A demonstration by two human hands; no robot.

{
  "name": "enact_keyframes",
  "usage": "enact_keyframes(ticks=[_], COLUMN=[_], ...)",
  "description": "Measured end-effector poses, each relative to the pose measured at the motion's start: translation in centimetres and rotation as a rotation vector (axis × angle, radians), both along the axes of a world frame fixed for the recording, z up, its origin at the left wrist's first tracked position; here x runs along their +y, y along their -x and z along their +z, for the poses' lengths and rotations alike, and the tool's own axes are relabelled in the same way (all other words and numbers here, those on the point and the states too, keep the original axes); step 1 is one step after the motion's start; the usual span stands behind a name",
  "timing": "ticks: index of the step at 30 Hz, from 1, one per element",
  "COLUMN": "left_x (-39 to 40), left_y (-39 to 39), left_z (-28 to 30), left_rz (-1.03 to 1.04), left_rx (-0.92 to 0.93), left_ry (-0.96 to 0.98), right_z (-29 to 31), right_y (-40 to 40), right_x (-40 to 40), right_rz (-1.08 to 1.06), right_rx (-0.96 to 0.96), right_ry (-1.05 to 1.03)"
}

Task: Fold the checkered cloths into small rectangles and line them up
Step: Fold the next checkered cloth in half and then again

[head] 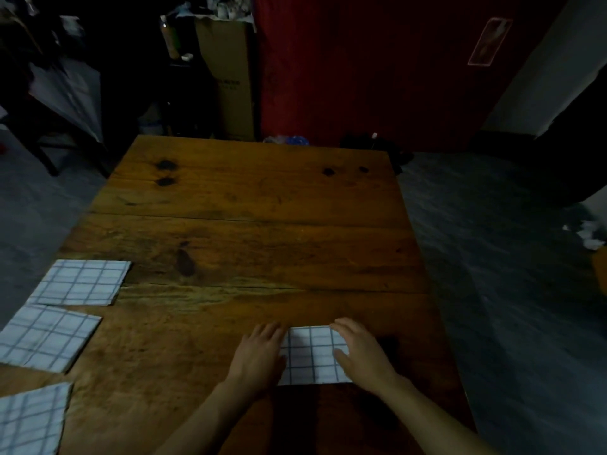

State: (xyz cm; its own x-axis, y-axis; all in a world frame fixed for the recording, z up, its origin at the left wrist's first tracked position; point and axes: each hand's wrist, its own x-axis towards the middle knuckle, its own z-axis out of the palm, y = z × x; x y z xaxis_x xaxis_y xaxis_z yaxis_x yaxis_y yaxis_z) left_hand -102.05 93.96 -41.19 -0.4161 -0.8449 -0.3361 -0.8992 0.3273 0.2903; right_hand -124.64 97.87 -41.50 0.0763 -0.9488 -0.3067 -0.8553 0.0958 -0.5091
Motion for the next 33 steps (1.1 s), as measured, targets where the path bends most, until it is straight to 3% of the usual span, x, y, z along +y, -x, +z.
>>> enact_keyframes(ticks=[4,8,19,26,33], left_x=[1.0,1.3,2.2,1.3,-0.3], left_y=[1.8,3.0,-0.5,0.3,1.7], left_z=[-1.7,-2.7,-3.7,-2.6,-1.8], left_rz=[-0.157,-0.232,-0.074,-0.044,-0.005], left_rx=[-0.154,-0.167,-0.124,-0.144,-0.169], left_ry=[-0.014,-0.064,-0.083,0.014,0.050], right_z=[-1.5,-2.7,-3.8,-2.9,-2.8], right_y=[-2.5,-4.6,0.3,0.3,-0.9], right_x=[0.1,-0.1,1.5,0.7,-0.3], right_rz=[0.224,0.366,0.256,0.157,0.208], right_rx=[0.175,0.272,0.254,0.230,0.203], right_ry=[-0.043,-0.102,-0.111,-0.026,-0.006])
